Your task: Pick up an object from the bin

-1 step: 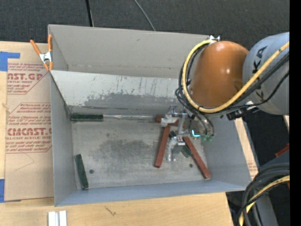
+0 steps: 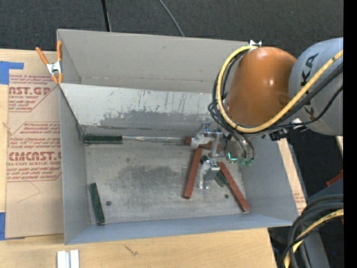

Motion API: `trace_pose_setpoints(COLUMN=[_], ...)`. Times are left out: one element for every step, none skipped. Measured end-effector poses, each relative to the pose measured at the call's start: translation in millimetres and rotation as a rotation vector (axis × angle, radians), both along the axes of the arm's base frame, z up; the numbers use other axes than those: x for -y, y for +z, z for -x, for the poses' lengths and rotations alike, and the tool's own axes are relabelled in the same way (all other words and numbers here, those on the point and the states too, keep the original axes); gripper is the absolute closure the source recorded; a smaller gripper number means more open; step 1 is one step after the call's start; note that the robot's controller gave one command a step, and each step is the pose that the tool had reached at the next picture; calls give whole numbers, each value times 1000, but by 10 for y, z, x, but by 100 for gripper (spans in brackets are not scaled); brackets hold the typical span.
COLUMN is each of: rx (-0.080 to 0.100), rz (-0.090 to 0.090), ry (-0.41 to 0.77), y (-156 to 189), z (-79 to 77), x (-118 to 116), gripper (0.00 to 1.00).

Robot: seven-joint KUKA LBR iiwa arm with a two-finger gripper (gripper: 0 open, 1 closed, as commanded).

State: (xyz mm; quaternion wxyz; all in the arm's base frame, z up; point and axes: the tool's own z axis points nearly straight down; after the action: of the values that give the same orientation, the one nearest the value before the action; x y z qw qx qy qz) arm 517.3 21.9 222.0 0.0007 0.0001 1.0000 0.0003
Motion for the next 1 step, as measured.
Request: trace_pose_setpoints(rx=[6], rz=[-1], ry=[-22], y=[-543], z=[-47], x=[12], gripper=[0])
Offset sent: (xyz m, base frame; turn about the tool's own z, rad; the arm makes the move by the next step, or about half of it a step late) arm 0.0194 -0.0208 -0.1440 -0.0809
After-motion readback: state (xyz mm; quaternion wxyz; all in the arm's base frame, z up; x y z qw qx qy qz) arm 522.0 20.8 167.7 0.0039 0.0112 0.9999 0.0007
